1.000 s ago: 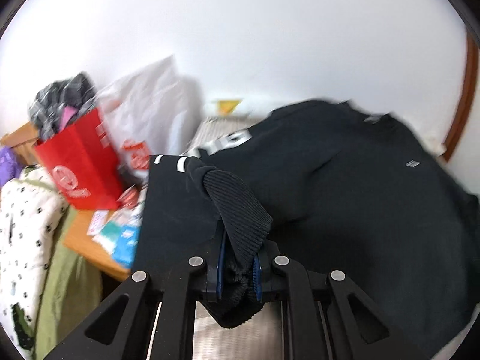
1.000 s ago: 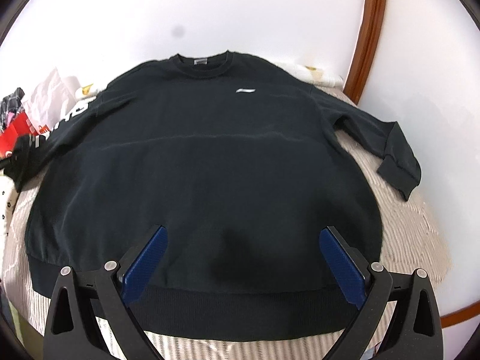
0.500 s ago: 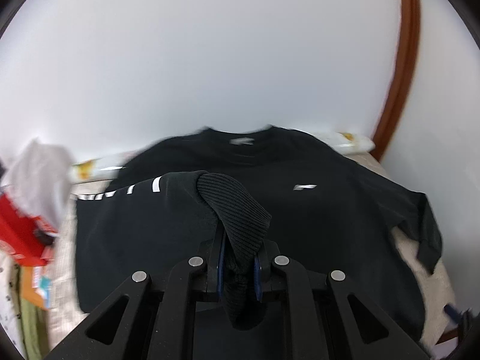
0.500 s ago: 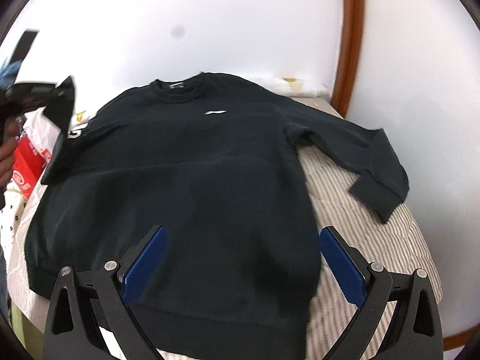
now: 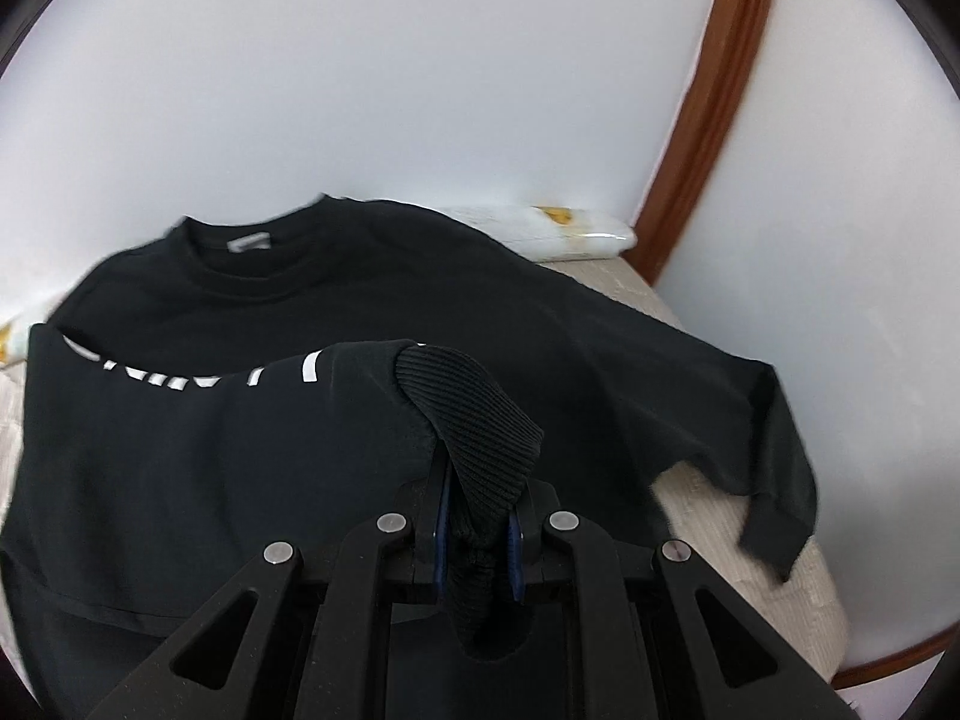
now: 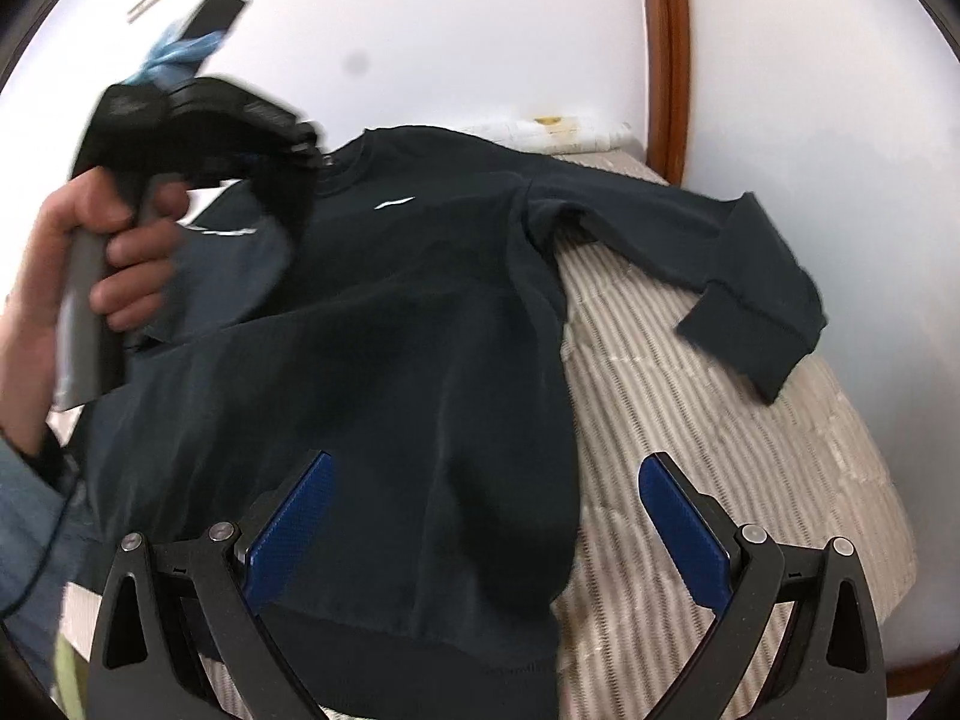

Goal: Fold small clothes

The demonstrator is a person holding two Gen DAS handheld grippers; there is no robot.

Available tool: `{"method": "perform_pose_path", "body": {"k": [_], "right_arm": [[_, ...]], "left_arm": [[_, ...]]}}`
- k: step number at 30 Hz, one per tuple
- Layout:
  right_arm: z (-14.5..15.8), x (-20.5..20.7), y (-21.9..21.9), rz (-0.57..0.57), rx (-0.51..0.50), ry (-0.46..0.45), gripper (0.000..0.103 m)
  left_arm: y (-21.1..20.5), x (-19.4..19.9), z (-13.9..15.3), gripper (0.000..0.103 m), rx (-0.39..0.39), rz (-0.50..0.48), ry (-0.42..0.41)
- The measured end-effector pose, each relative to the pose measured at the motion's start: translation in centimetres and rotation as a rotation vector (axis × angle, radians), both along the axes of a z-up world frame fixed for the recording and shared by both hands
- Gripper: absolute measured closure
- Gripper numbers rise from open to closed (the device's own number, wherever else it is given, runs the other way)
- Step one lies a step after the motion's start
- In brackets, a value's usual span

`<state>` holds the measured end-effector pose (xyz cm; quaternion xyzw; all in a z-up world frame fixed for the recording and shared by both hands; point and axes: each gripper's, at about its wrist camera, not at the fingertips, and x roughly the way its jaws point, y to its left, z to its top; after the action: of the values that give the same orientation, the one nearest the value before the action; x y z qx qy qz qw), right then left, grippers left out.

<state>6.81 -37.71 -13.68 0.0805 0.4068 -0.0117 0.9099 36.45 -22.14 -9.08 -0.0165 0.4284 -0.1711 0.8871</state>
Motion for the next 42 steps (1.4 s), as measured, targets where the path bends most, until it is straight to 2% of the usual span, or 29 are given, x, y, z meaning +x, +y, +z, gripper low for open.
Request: {"method": "perform_pose_path", "body": {"k": [3,6,8,9,11,15,18,20,22,26,32,35,40,42], "right_arm": [[-0.3,-0.5,0.7,0.011,-0.015,0.009,0.003],[-0.5,-1.3,1.2,0.009,-0.028,0.015,0.003],[-0.4,-1.9,1.3,0.002,-0.033,0.016,0.003],[-0.3,-2.1,1.4,-0.003,-0.035,0.017,0.003],[-0.1,-2.6,1.7,-0.013,-0.041,0.016,0.003],[0.3,-2.5,2.2,-0.02,-0.072,0.004,0.003],[0.8,-1.0,2.7,-0.025,-0.102,-0.007,0.005],[1.4,0.5,3.1,-0.013,-0.098,-0.018,0.015],[2.0,2.6,3.4,-0.005,-0.068,-0.021,0.031],[2.7,7.6,3.5,-0.003,-0.049,-0.023,0.043],[1.6,16.1,3.2,0.008,-0.045,0.006,0.044],[-0.5,20.5,2.3,0.017,-0.002,0.048,0.044],[-4.5,24.9,0.4,-0.032,0.045,0.138,0.044],[-5.3,25.5,0.4,-0.039,0.054,0.144,0.043]], "left_arm": [[-0.8,-0.5,0.1,0.079,0.009,-0.01,-0.007],[-0.2,-1.6,0.3,0.063,0.02,-0.018,-0.013],[1.0,-3.0,0.9,0.038,0.017,-0.015,-0.031],[1.9,-3.8,1.2,0.037,0.018,-0.009,-0.046],[4.2,-5.4,1.9,0.037,0.022,0.003,-0.079],[10.3,-8.0,1.9,0.035,0.048,0.06,-0.093],[16.2,-9.3,0.6,0.035,0.113,0.146,-0.088],[19.2,-9.7,-0.3,0.035,0.14,0.197,-0.076],[23.3,-10.0,-1.7,0.035,0.161,0.272,-0.05],[28.8,-10.2,-4.2,0.035,0.233,0.38,-0.008],[32.9,-9.8,-7.4,0.035,0.229,0.446,0.023],[34.1,-10.2,-8.4,0.035,0.17,0.42,0.017],[34.2,-9.1,-10.2,0.035,0.175,0.419,0.046],[34.0,-9.2,-10.6,0.035,0.177,0.409,0.048]]}}
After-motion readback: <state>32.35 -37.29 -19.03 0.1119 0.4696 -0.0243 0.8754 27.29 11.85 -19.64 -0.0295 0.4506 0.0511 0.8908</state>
